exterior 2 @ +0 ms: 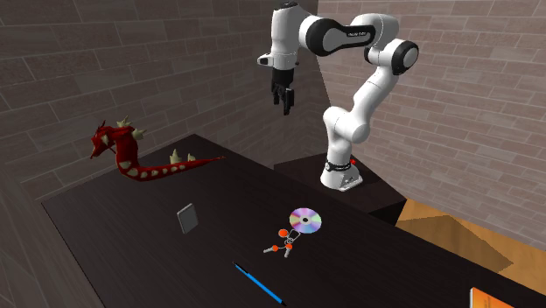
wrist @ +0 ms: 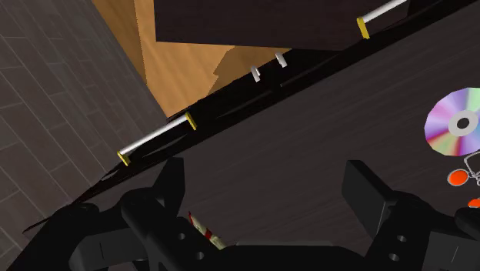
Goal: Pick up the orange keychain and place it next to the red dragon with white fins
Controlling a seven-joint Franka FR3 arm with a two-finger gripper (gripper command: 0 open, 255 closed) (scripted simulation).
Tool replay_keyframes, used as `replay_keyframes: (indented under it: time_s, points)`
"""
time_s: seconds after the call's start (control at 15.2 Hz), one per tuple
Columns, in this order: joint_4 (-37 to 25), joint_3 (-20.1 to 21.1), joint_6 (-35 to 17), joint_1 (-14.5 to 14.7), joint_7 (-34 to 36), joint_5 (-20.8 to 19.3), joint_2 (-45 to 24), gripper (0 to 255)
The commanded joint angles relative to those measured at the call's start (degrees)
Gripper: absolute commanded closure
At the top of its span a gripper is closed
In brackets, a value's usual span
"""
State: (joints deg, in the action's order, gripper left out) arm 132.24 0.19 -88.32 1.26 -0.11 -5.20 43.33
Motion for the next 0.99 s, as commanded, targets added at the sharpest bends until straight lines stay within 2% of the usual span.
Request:
replay_keyframes:
  time_s: [0.0,0.46,0.92]
  points:
    - [0.00,0.00,0.00,0.00,0.00,0.00,0.00,0]
    - [2.50,5.32,-9.00,2.84,5.58,4.24,-6.80,0]
    - [1.81,10.63,-17.90,5.35,10.85,7.07,-16.35,0]
